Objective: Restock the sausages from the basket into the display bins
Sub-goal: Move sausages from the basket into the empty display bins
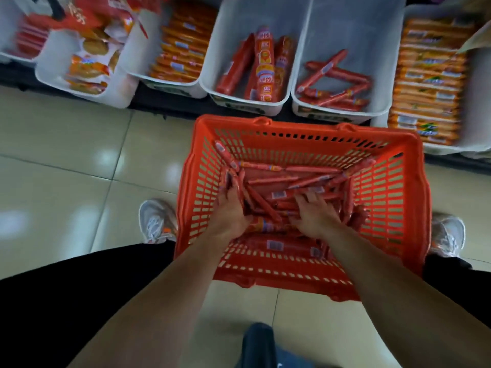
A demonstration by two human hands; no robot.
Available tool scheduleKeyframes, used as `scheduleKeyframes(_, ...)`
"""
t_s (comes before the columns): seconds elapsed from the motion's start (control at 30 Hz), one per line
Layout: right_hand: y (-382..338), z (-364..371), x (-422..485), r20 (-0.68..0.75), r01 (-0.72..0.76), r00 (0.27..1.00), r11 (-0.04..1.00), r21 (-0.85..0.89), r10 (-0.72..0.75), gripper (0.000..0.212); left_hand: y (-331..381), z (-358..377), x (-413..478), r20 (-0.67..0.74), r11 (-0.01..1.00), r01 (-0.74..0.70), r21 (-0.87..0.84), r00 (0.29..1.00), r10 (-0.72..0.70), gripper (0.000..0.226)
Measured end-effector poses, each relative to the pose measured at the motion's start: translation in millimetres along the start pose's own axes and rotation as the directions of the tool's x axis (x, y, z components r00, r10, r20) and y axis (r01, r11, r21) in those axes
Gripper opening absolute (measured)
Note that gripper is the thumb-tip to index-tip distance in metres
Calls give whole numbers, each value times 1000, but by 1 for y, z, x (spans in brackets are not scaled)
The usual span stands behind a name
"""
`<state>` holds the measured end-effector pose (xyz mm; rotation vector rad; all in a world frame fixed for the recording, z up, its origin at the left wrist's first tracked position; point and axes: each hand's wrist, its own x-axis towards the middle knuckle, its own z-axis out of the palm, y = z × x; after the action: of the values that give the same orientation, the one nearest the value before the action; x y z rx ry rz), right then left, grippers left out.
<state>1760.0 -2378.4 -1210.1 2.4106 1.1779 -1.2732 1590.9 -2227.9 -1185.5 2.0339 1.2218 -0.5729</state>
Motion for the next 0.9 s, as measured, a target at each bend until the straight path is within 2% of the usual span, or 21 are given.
scheduleKeyframes(0.07,1,8,9,-6,-17,1000,996,-85,16,84,-3,10,6,-15,997,61,-48,998,-62,109)
scheduleKeyframes(0.13,4,10,16,-97,-13,995,992,-127,0,79,-3,16,14,-71,991,94,-96,992,-101,106)
scheduleKeyframes(0.23,10,6,24,-173,37,983,995,-97,-53,68,-5,20,23,-179,980,108,-169,974,-138,91)
scheduleKeyframes(0.33,15,6,24,-134,70,988,996,-61,-77,60,-5,25,32,-199,980,102,-171,971,-136,87)
scheduleKeyframes(0.53,-23,11,25,-163,194,972,970,146,-170,59,-10,31,40,-147,973,132,-188,976,-161,87)
scheduleKeyframes(0.7,-58,10,39,-172,154,975,986,64,-141,55,-19,37,47,-70,963,155,-223,982,-175,83)
scheduleKeyframes(0.8,-63,9,43,-154,100,984,992,71,-88,50,-16,38,50,-71,954,163,-250,980,-186,77)
scheduleKeyframes(0.9,-56,7,44,-148,108,985,987,118,-90,47,-18,35,51,-18,942,163,-294,984,-176,68)
